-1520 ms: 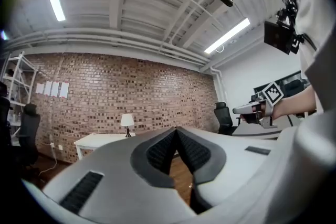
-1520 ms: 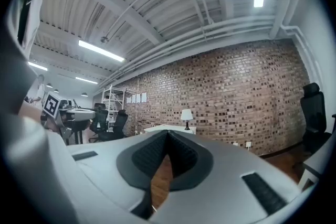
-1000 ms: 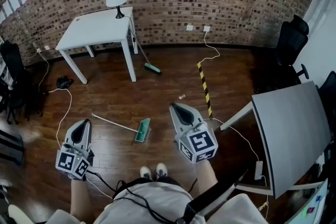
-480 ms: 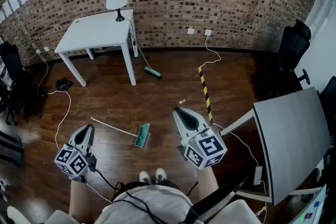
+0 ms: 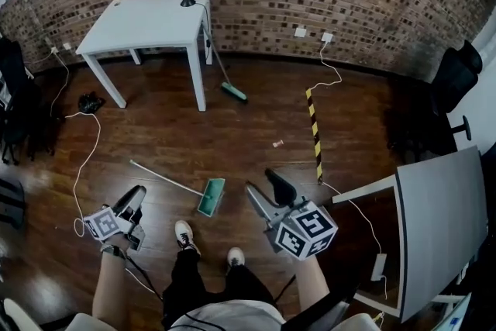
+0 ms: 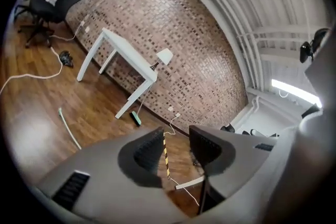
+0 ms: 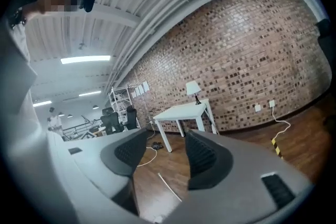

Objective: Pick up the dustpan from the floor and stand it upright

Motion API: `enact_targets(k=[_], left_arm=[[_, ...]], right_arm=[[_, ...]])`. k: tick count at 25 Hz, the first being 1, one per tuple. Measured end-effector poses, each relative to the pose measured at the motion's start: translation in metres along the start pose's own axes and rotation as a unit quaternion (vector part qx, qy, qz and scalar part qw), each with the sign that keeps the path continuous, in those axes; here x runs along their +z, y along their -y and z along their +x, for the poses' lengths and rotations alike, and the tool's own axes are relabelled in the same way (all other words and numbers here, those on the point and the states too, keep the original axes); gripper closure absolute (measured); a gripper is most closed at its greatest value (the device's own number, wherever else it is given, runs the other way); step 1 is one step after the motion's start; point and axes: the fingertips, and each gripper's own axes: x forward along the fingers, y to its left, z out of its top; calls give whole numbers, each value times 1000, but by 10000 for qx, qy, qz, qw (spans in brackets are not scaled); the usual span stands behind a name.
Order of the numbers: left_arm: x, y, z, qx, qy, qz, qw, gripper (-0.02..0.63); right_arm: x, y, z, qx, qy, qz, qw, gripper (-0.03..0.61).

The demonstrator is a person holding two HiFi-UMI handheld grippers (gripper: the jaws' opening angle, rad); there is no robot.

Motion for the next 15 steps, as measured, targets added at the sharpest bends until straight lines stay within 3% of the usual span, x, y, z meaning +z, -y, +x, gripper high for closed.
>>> enact_targets(k=[4, 6, 9, 12, 15], left_arm=[[-21, -133, 38, 692, -52, -919, 9933, 371], [-32, -204, 62, 681, -29, -1048, 9922, 315], [-69, -313, 101, 516, 93, -1420, 9885, 285], [-120, -417, 132, 788, 16, -1497, 9856, 264], [-160, -496, 161, 880, -120, -1497, 9847, 262]], right_arm=[[-84, 35, 63, -35, -369, 656, 9972, 272], [-141, 54, 100, 33, -607, 1149, 9915, 219], [-240, 86, 148, 177, -921, 1988, 9755, 168], [-340, 120, 180, 141, -1165, 2281, 9665, 158], [-419, 148, 205, -51, -1248, 2248, 9664, 158]])
